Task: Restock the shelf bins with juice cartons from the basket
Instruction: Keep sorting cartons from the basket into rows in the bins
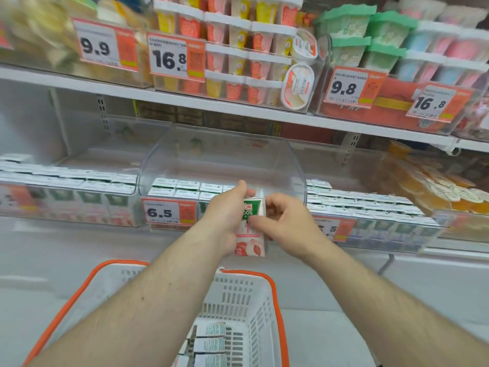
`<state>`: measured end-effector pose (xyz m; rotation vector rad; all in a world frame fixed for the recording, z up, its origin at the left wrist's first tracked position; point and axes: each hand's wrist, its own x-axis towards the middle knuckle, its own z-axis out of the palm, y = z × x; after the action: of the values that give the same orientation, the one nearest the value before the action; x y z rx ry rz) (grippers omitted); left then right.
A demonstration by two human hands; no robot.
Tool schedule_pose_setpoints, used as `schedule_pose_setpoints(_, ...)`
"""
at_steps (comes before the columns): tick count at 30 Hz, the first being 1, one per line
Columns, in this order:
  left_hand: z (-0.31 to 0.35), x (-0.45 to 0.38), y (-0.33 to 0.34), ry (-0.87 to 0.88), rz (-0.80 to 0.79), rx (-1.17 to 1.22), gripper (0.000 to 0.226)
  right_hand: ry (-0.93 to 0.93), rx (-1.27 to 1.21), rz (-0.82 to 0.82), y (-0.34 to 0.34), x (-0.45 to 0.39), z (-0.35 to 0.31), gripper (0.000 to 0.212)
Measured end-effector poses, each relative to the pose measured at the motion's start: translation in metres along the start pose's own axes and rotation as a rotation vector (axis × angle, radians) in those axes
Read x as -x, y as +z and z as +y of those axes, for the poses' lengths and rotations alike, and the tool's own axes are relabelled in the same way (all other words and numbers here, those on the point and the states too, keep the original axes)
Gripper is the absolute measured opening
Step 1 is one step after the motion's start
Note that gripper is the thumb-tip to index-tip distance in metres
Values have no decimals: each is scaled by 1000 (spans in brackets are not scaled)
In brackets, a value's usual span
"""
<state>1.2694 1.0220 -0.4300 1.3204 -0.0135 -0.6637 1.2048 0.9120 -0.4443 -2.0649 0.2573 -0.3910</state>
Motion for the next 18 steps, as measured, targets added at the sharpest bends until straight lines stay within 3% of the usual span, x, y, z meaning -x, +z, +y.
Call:
schedule_pose_setpoints(2, 3, 10, -14, 19, -65, 42, 32, -7, -41, -18, 5, 6, -6, 17)
schedule_pose_setpoints(5, 2, 18, -45, 208, -129, -8, 23, -63, -37, -6, 10, 13, -19, 27)
schedule_pose_setpoints(7, -1, 20, -69, 332, -205, -83, 49, -106, -3, -6, 18, 14, -26, 36)
schedule_pose_setpoints(9, -2, 21, -89, 434, -278, -209, 57, -130, -14, -18, 27, 14, -32, 39)
schedule_pose_setpoints(14, 4, 23, -118, 637, -204, -574, 44, -165, -35, -30, 52, 8, -44, 40)
schedule_pose_setpoints(18, 18, 19, -149, 664, -153, -691, 45, -182, 15, -86, 67, -2, -57, 64)
